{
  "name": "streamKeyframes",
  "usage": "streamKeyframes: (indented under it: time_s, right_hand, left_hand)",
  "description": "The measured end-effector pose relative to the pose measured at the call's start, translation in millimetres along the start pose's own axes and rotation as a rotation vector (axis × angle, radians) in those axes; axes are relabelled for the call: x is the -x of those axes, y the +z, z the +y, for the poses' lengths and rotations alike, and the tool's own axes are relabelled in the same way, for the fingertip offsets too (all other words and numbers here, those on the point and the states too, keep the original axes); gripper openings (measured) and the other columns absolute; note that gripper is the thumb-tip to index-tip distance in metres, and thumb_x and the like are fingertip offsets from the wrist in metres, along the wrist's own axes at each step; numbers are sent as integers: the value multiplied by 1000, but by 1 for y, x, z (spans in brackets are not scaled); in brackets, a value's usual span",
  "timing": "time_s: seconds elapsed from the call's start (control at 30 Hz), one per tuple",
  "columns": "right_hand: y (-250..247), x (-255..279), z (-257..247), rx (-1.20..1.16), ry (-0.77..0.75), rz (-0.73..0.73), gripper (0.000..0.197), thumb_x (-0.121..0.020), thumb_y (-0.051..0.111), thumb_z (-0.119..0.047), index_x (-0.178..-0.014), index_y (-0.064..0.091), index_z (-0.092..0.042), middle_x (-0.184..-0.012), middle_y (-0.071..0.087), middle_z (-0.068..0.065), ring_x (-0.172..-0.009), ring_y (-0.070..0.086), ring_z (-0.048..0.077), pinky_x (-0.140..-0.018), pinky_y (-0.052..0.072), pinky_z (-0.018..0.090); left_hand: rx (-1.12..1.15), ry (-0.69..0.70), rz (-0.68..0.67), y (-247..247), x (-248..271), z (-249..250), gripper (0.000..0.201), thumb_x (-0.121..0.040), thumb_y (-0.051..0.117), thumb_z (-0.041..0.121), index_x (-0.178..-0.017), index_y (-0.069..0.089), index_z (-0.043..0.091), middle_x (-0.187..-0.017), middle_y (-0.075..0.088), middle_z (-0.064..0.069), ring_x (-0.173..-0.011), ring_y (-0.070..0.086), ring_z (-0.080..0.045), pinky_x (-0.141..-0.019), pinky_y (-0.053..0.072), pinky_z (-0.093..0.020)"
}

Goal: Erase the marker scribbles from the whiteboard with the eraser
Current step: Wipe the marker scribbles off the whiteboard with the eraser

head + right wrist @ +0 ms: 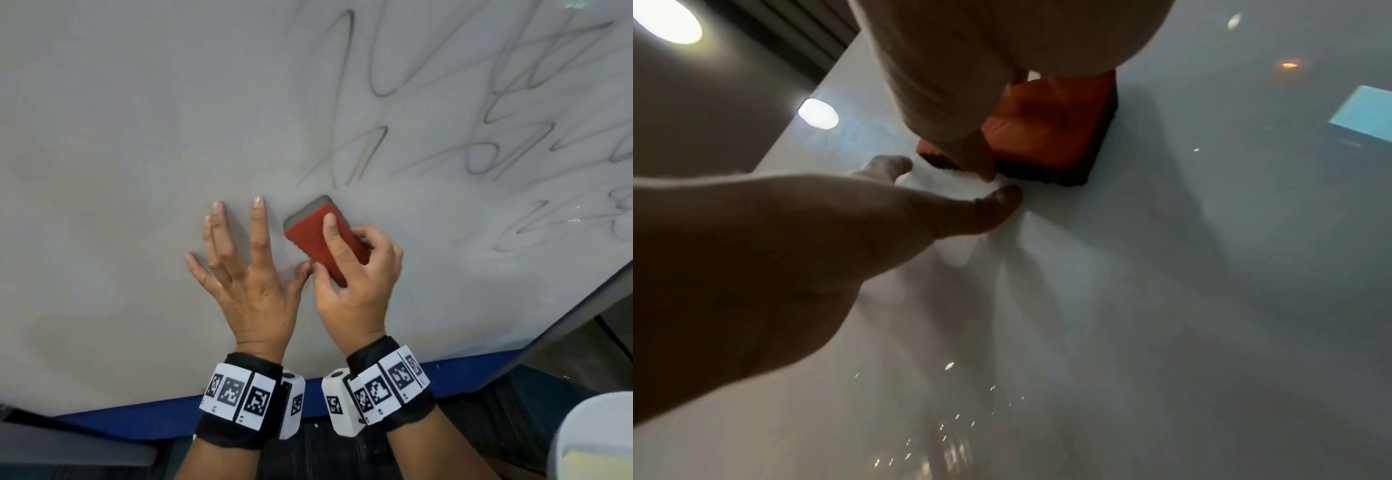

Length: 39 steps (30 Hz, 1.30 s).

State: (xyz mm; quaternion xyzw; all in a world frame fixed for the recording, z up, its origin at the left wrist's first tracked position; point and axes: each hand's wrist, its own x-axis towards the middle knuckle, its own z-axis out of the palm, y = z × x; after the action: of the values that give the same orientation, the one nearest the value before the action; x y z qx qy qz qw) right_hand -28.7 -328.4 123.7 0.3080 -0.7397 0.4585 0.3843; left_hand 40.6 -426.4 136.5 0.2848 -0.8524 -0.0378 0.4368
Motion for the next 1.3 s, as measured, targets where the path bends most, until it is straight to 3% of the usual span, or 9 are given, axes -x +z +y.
streamKeyframes:
  time_s: [0.2,0.3,0.47,0.63,0.73,0.87,1.07,1.23,1.3]
  right_hand:
    - [-10,-23,25,-56,181,262,70,-79,80,-14,-142,48,-11,-113,47,19,-102,46,30,-86,50,50]
    - [-1,-16,5,-66,181,206,72,-78,80,-14,-142,48,-13,-113,49,19,-102,47,30,-87,50,51]
    - [-6,-15,3,14,-36,5,71,-77,78,-16,-140,49,-32,-115,53,8,-100,49,29,-85,47,51]
    - [-19,-34,31,-2,114,203,68,-80,80,-16,-141,50,-11,-113,49,18,-98,48,34,-86,49,52]
    - [-11,-25,22,-50,140,182,69,-81,79,-18,-143,48,-16,-116,48,16,-101,48,33,-86,49,51]
    - [-24,-24,45,20,-12,84,63,-82,77,-20,-139,52,-25,-118,48,9,-103,48,30,-86,49,49]
    - [-34,-20,82,-124,266,289,72,-83,75,-23,-146,41,-22,-118,36,1,-105,46,36,-102,38,21]
    - [-39,-20,91,-190,407,385,79,-82,76,-22,-150,36,-33,-119,38,0,-109,52,36,-98,52,45]
    - [-45,-22,97,-230,523,431,82,-83,75,-18,-151,34,-35,-121,39,5,-111,53,37,-96,54,42]
  left_hand:
    - [1,-8,-12,-5,-2,-8,111,-73,69,73,-155,3,37,-158,4,-6,-148,10,-29,-113,12,-70]
    - [44,-39,-9,-9,-3,-2,112,-72,76,66,-155,9,32,-158,5,-7,-148,9,-31,-113,12,-69]
    - [179,-76,29,-14,-6,20,92,-68,87,27,-143,36,20,-152,13,-6,-146,12,-39,-113,21,-68]
    - [182,-81,-8,-16,-11,31,102,-66,90,27,-149,31,20,-156,9,-9,-149,9,-39,-112,21,-70]
    - [193,-87,-40,-16,-13,41,109,-69,88,32,-155,21,22,-160,2,-16,-150,1,-39,-112,16,-73]
    - [228,-119,-64,-13,-16,55,116,-69,87,35,-157,13,22,-161,-5,-24,-151,-7,-40,-111,12,-75]
    - [224,-137,-70,-12,-17,64,118,-69,88,32,-158,12,15,-160,-6,-28,-150,-7,-42,-114,10,-71]
    - [209,-140,-69,-12,-16,71,119,-71,87,31,-159,8,12,-161,-6,-28,-150,-7,-41,-116,10,-69]
    - [197,-135,-67,-12,-16,72,119,-72,86,31,-158,8,11,-161,-5,-28,-150,-7,-41,-116,10,-68]
